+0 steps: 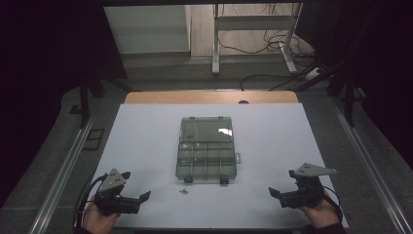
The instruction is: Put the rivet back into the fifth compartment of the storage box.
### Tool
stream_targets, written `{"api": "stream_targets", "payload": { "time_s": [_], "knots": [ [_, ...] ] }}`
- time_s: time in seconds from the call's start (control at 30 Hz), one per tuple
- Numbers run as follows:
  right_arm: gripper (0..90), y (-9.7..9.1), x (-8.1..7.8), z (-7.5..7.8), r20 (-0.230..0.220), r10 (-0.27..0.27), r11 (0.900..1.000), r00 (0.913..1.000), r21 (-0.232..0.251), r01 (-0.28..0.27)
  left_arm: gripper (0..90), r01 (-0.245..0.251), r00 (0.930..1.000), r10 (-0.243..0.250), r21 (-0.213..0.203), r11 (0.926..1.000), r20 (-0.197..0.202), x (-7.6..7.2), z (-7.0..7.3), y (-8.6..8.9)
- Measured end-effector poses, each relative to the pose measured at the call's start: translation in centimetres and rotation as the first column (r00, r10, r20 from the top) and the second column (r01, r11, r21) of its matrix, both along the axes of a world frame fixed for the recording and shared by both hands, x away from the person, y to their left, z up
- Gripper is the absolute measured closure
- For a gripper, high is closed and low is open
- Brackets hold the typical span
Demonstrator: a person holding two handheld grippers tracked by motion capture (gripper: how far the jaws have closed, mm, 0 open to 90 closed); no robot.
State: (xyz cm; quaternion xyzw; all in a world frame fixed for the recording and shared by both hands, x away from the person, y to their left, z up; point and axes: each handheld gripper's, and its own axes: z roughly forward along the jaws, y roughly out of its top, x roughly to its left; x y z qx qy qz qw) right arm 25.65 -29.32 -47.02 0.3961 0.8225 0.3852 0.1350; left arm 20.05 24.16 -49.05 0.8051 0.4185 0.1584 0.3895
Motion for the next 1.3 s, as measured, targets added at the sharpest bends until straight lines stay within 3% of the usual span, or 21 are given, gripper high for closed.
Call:
{"api": "stream_targets", "payload": {
  "time_s": [0.4,0.67,0.93,1.17,1.3],
  "knots": [
    [0.4,0.0,0.0,0.0,0.0,0.001,1.0,1.0,-0.003,-0.001,3.2,0.041,0.9987,-0.042,-0.05,0.9979,-0.027,0.8,0.2,-1.2],
    [0.3,0.0,0.0,0.0,0.003,0.0,1.0,1.0,-0.002,0.0,3.5,0.058,0.9975,-0.059,-0.01,0.9983,-0.04,1.3,0.2,-2.0],
    [0.4,0.0,0.0,0.0,0.002,-0.001,1.0,1.0,-0.004,0.001,3.2,0.072,0.9971,-0.072,-0.029,0.997,-0.024,1.9,0.0,-2.7],
    [0.3,0.0,0.1,0.0,0.0,-0.003,1.0,1.0,-0.004,0.003,3.1,0.096,0.9936,-0.097,-0.03,0.995,-0.057,2.8,-0.4,-3.6],
    [0.3,0.0,0.1,-0.1,0.0,-0.003,1.0,1.0,-0.002,0.003,4.3,0.105,0.9912,-0.104,0.005,0.9945,-0.082,3.3,-0.5,-4.2]
  ]
}}
